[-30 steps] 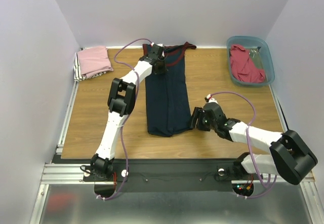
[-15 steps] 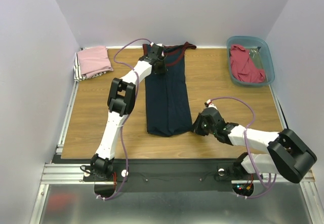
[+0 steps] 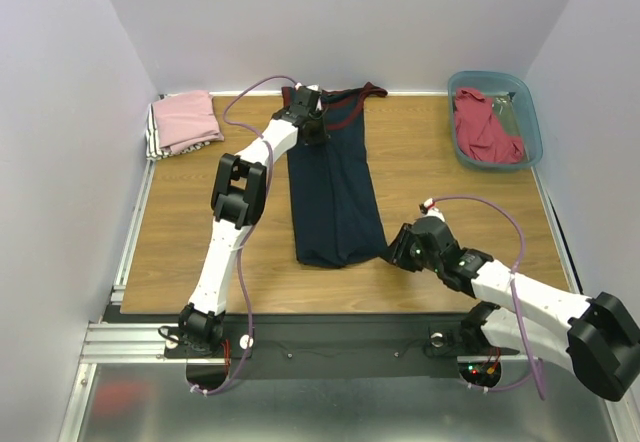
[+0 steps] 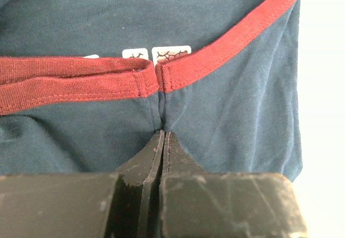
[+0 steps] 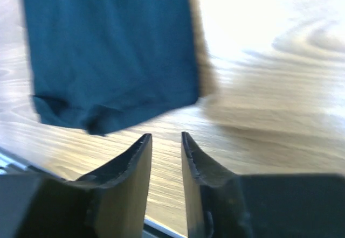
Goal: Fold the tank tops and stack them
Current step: Fold the tank top
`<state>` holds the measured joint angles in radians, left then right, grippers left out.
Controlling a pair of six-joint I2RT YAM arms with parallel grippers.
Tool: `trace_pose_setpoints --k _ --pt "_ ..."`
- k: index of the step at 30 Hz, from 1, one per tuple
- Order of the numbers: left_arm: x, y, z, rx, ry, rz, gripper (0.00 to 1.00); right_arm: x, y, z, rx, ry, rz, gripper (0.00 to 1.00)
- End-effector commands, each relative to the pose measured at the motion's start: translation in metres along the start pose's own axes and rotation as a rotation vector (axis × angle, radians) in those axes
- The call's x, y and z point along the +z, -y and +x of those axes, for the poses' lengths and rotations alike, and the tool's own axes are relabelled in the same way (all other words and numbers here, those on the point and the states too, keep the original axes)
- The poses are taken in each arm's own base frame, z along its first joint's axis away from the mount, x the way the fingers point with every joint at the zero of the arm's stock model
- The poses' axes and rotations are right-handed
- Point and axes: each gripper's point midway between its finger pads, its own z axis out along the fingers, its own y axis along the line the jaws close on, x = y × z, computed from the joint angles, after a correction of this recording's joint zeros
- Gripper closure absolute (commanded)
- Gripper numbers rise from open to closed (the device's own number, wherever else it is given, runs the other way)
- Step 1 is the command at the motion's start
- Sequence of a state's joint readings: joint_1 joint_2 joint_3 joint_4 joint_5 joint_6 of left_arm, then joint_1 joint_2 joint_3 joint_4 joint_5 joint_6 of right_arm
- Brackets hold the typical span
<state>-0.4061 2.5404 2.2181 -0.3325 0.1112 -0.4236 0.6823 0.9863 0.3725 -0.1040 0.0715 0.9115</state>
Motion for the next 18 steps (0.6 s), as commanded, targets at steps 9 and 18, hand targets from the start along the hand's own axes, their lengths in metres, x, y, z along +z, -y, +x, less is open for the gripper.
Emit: trace_pose_setpoints --k 9,18 --pt "-0.044 0.040 -0.051 0.044 0.124 0.172 0.65 -0.004 -0.003 -0.042 -0.063 0.150 0.093 0.47" --pt "-0.119 0.060 -0.096 0.052 0.273 0.158 0.62 0.022 -0.012 -0.068 -0.152 0.180 0.200 0.46"
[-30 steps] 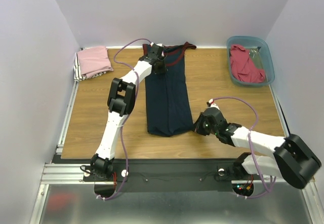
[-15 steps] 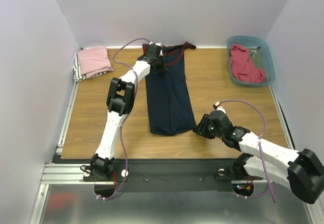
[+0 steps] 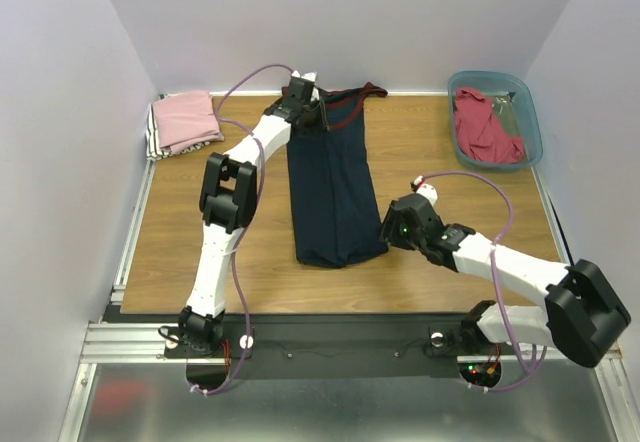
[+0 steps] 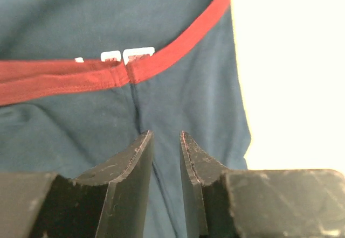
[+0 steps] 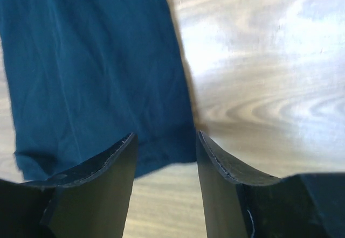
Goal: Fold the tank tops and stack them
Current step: Fold the tank top
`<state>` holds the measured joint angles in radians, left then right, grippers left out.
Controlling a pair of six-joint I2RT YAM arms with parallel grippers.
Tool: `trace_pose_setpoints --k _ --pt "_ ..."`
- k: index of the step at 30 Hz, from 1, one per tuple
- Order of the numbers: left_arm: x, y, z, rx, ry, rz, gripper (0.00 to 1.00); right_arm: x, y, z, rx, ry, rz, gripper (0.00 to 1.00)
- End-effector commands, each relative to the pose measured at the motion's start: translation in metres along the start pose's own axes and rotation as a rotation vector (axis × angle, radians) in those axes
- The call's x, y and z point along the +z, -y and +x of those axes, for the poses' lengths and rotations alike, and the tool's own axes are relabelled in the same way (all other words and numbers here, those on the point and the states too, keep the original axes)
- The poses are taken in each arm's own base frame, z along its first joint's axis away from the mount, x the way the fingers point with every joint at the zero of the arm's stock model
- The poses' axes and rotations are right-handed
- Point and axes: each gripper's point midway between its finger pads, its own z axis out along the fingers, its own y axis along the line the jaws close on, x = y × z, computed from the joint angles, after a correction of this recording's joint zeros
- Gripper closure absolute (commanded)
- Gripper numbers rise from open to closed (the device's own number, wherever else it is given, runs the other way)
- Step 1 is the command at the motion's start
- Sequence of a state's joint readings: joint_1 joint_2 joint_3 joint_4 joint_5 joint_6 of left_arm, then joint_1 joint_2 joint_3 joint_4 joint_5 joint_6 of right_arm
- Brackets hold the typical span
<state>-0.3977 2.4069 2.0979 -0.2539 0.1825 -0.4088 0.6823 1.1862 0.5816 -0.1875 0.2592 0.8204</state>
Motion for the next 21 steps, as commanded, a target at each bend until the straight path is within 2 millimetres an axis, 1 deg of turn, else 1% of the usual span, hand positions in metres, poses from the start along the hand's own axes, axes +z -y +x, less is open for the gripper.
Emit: trace_pose_setpoints --k 1,2,3,4,5,6,7,8,9,10,12,13,15,16,18,19,20,21 --pt "-0.078 0.046 -0.078 0.044 0.222 0.056 0.63 0.006 -0.007 -0.025 -0.047 0.086 0.034 0.46" --pt "-0.081 0.049 -0.076 0.047 0.221 0.057 0.63 0.009 -0.007 -0.025 -0.056 0.083 0.044 0.46" --pt "-0.080 0.058 -0.064 0.054 0.201 0.068 0.63 0.012 -0.007 -0.025 -0.068 0.083 0.051 0.46" --pt "-0.083 0.067 -0.060 0.060 0.196 0.084 0.63 0.013 -0.008 -0.026 -0.074 0.084 0.053 0.45" --pt "-0.082 0.073 -0.052 0.064 0.182 0.094 0.64 0.015 -0.008 -0.026 -0.080 0.083 0.056 0.45" --pt "-0.078 0.085 -0.033 0.078 0.150 0.112 0.64 0.020 -0.009 -0.025 -0.097 0.073 0.063 0.45" --pt "-0.075 0.083 -0.027 0.073 0.138 0.111 0.65 0.023 -0.009 -0.025 -0.103 0.071 0.066 0.45" --pt "-0.072 0.097 -0.010 0.075 0.111 0.129 0.66 0.025 -0.011 -0.025 -0.106 0.070 0.065 0.45" --pt "-0.063 0.098 0.008 0.075 0.083 0.132 0.67 0.028 -0.012 -0.024 -0.117 0.062 0.065 0.45" --pt "-0.059 0.110 0.022 0.074 0.066 0.151 0.68 0.030 -0.012 -0.022 -0.119 0.055 0.067 0.45" --pt "-0.051 0.120 0.045 0.077 0.026 0.172 0.70 0.032 -0.012 -0.018 -0.123 0.037 0.062 0.46" --pt "-0.042 0.126 0.069 0.088 -0.014 0.174 0.72 0.032 -0.009 -0.012 -0.122 0.021 0.061 0.46" --pt "-0.035 0.132 0.089 0.089 -0.042 0.180 0.73 0.030 -0.005 -0.006 -0.119 0.007 0.056 0.47" --pt "-0.027 0.130 0.104 0.092 -0.069 0.173 0.76 0.027 -0.002 0.000 -0.110 -0.006 0.048 0.47" --pt "-0.021 0.133 0.120 0.088 -0.095 0.167 0.78 0.025 0.001 0.006 -0.105 -0.020 0.041 0.48" --pt "-0.016 0.129 0.128 0.082 -0.112 0.157 0.82 0.023 0.000 0.009 -0.104 -0.032 0.026 0.48" --pt "-0.014 0.129 0.131 0.071 -0.114 0.153 0.83 0.023 0.005 0.015 -0.105 -0.045 0.029 0.48" --pt "-0.013 0.127 0.133 0.071 -0.118 0.150 0.84 0.022 0.005 0.017 -0.105 -0.053 0.022 0.49"
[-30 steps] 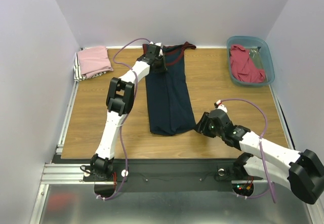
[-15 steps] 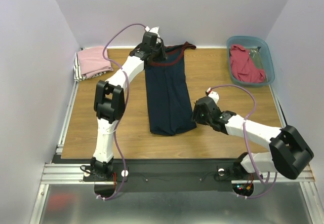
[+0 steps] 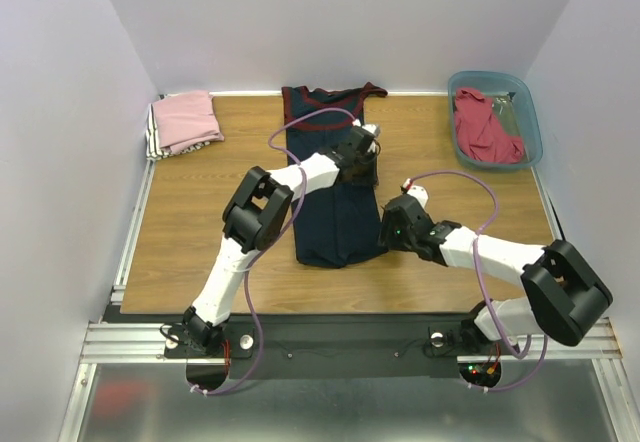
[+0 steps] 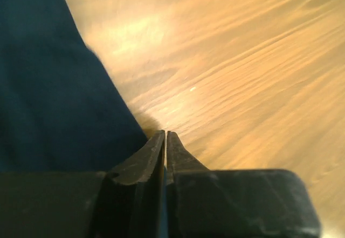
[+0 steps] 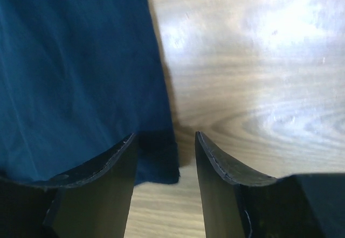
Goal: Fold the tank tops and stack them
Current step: Fold the tank top
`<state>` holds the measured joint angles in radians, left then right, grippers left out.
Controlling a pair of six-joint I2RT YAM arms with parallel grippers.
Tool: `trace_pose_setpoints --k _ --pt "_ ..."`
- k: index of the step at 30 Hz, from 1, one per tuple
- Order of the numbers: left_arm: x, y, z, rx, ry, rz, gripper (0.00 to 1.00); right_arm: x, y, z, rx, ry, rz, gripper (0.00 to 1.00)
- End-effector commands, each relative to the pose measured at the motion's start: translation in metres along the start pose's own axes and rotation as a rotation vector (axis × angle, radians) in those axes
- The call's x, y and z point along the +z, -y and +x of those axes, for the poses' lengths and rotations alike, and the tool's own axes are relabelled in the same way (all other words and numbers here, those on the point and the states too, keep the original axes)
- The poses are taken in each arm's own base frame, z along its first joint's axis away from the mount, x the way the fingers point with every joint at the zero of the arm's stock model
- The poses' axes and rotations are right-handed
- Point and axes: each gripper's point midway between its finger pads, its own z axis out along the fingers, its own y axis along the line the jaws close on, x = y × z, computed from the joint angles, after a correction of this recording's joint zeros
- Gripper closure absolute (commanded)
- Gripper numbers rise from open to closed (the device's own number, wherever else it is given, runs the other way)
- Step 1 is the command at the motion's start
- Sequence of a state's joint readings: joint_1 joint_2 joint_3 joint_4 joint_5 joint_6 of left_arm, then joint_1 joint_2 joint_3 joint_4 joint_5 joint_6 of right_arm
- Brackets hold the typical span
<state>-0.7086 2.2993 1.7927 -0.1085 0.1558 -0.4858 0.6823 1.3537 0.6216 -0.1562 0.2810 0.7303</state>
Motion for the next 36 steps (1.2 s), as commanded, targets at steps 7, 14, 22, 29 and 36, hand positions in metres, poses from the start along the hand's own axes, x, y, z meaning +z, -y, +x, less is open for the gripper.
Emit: trace_pose_setpoints --k 7,14,22,29,36 --pt "0.008 -0.012 -0.008 -0.062 0.033 -0.018 0.88 -0.008 -0.004 0.025 0.022 -0.053 -0.090 0.51" --pt "0.015 -0.019 0.000 -0.072 0.016 -0.033 0.92 -0.019 -0.002 0.035 0.055 -0.068 -0.131 0.76" --pt "0.019 -0.026 0.000 -0.084 0.012 -0.042 0.96 -0.035 -0.003 0.042 0.098 -0.072 -0.193 0.93" --pt "0.019 -0.036 -0.005 -0.094 0.014 -0.057 0.99 -0.055 -0.010 0.036 0.134 -0.049 -0.249 0.90" --pt "0.012 -0.029 -0.014 -0.064 0.034 -0.024 0.98 -0.074 -0.006 0.019 0.151 0.010 -0.249 0.75"
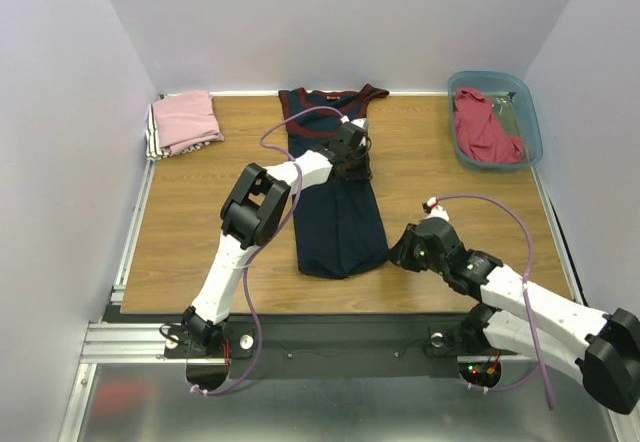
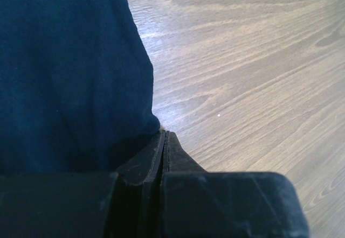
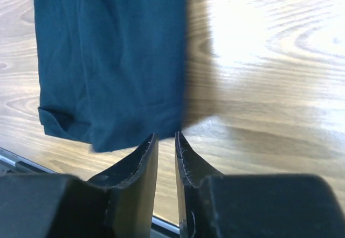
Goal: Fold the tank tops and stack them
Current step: Fold the tank top
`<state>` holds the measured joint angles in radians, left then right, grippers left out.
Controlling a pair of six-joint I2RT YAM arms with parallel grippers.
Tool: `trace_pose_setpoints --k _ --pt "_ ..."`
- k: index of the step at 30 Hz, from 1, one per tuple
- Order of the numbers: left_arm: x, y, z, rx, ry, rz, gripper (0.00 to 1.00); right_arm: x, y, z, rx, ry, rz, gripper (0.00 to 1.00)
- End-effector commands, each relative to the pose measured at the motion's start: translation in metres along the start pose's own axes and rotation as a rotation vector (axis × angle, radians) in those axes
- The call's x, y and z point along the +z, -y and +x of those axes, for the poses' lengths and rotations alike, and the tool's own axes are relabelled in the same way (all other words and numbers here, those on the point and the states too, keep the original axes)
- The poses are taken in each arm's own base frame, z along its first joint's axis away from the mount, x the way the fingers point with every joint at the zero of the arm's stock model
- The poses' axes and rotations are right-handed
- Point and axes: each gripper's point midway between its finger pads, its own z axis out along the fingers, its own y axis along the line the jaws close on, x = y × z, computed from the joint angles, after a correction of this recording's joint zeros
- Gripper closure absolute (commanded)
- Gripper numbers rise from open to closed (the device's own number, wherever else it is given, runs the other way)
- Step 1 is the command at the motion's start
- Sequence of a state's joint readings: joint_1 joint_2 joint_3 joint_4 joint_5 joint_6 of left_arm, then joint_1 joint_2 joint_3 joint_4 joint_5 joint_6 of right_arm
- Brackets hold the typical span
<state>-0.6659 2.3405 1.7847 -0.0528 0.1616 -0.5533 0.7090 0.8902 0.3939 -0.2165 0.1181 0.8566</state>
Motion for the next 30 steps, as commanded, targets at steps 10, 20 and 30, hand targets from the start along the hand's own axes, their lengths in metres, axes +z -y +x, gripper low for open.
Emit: trace_pose_setpoints --k 10,20,30 --pt "-0.004 0.003 -0.016 0.050 0.021 0.011 0.96 -0.001 -0.007 -0.043 -0.080 0.107 0.112 0.61" --pt "-0.007 0.001 -0.017 0.059 0.019 0.020 0.92 0.034 -0.022 -0.046 -0.217 0.041 0.128 0.56" --pt "-0.085 0.053 -0.074 0.095 0.211 0.146 0.59 0.026 0.007 -0.028 -0.179 0.041 0.166 0.48"
